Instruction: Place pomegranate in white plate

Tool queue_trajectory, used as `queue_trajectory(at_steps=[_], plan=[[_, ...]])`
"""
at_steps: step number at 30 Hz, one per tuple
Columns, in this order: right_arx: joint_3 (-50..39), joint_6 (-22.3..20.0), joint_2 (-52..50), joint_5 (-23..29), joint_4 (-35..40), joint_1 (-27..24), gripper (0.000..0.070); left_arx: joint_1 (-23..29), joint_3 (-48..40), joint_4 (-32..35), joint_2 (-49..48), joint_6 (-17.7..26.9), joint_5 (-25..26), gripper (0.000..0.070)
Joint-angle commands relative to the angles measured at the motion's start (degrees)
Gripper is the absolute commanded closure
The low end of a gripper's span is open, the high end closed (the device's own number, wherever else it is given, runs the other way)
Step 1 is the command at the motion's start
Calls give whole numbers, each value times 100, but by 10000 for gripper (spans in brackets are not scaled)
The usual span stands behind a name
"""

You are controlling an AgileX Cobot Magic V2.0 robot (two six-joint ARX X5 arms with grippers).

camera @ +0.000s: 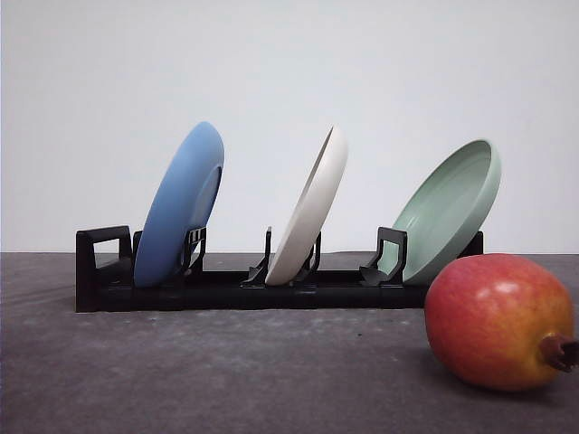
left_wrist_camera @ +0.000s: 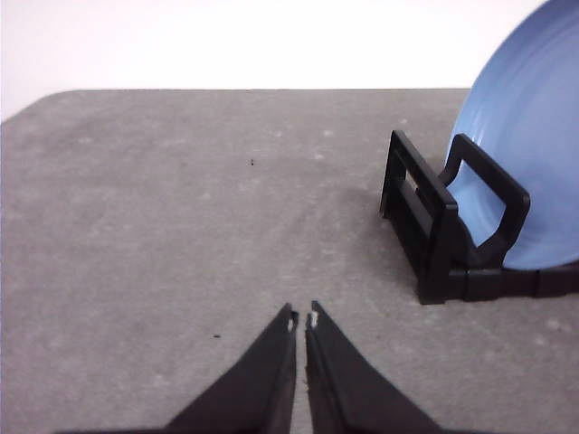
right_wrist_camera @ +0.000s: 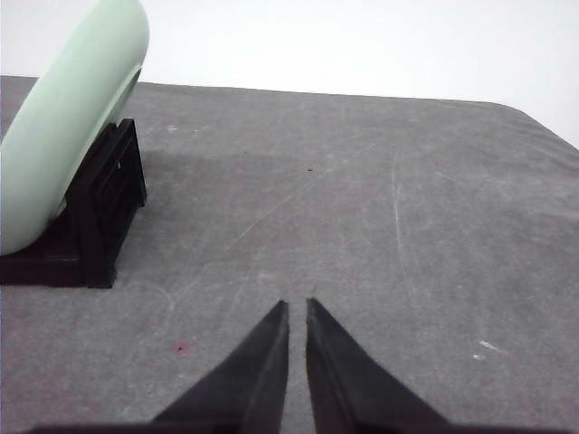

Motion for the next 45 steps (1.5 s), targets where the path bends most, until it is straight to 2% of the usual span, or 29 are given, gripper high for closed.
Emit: queue_trajectory(at_steps=[1,3,4,8,11,14,17,21,27,29,32,35,37,43,45], plan=[[-22,262,-9,0,48,7,668,9,-52,39,-4,-599,39,700],[-20,743,-9,-3,175,7,677,11,-47,177,-4,-1086,135,700],[0,992,-7,-35,258,7,699,9,-11,234,-2,-1215,245,700],[326,1718,14,-111,275,7,699,-38,429,240,159,-1680,583,696],[751,2012,160,-137,194,7,699,-102,897,236,548,-1749,867,696],[1366,2083,481,-341,-159,9,699,-209,1412,236,1198,-1746,1179,696],[2124,2013,925,-773,-687,9,699,-364,2013,236,1976,-1643,1492,696],[3187,1603,1622,-1547,-1381,7,699,-565,2989,7,2998,-1214,2176,696],[4651,585,2732,-3127,-2423,9,699,-874,4614,-774,4337,-526,3471,696],[4993,404,3033,-3591,-2614,9,699,-982,5088,-1068,4674,-303,3866,696],[5291,358,3342,-4103,-2662,9,699,-1138,5670,-1542,5072,58,4411,697],[5405,361,3498,-4223,-2656,7,699,-1251,6044,-1955,5344,351,4797,697],[5405,365,3523,-4223,-2667,9,699,-1303,6120,-2002,5441,387,4951,697],[5405,418,3517,-4218,-2667,7,699,-1351,6120,-1980,5534,426,4944,696],[5405,426,3519,-4218,-2667,7,692,-1351,6120,-1971,5557,448,4940,668]])
